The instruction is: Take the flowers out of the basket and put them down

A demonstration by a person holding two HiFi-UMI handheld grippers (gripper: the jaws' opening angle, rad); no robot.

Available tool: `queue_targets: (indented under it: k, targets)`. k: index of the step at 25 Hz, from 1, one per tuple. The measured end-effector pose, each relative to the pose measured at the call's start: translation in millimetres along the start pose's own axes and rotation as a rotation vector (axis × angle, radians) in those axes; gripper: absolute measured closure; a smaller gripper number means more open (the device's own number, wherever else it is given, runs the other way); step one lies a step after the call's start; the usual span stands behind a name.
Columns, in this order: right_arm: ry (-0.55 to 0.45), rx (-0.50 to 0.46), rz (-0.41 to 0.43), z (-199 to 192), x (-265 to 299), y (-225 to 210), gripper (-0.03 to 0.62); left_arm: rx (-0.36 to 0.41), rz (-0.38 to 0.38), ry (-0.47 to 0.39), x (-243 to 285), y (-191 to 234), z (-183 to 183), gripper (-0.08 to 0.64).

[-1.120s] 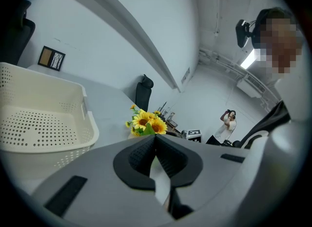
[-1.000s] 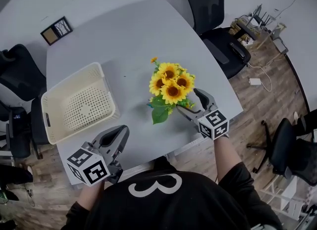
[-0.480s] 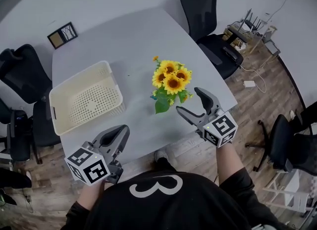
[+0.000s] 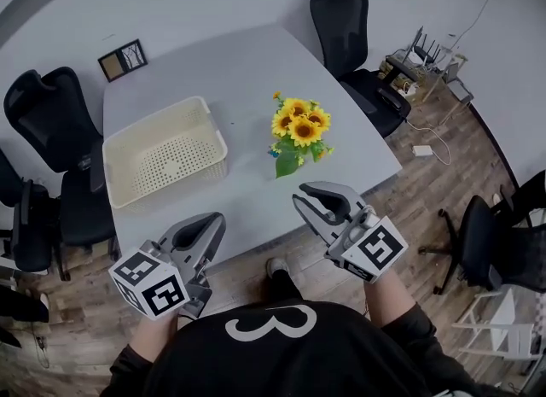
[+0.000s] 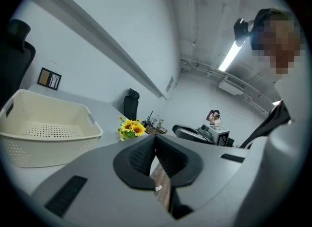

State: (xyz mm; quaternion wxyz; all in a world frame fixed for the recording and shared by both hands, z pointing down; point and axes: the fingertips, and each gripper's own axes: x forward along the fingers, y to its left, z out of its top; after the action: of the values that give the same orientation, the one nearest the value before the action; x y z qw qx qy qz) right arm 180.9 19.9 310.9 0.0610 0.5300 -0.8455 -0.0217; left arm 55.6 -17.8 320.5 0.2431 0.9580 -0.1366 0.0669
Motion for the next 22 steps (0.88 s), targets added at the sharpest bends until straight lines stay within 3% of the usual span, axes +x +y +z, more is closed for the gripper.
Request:
queue_targets:
  k: [1, 3, 9, 13, 22]
  targets:
    - [-0.017, 0.006, 0.012, 5.2, -3.6, 11.0, 0.548, 0.001, -0.003, -0.003, -5.6, -4.0, -2.8, 0.548]
    - [-0.040, 0.033, 0.053, 12.9, -10.1, 32.8, 0.582, -0.003, -0.008, -0.006, -15.7, -10.8, -8.2, 0.548]
    - [-0.021, 0.123, 0.180, 8.2, -19.6, 91.2, 0.583, 0.013, -0.025, 0.010, -40.1, -28.0, -27.8, 0.548]
    - [-0.012, 0.188, 0.199, 1.6, -21.4, 112.9, 0.583, 0.037, -0.048, 0.030, -52.8, -35.1, -41.6, 0.548]
    - [0.038, 0.184, 0.243, -8.7, -26.9, 146.4, 0.583, 0.108, -0.078, 0.056, -59.3, -51.8, -58.3, 0.548]
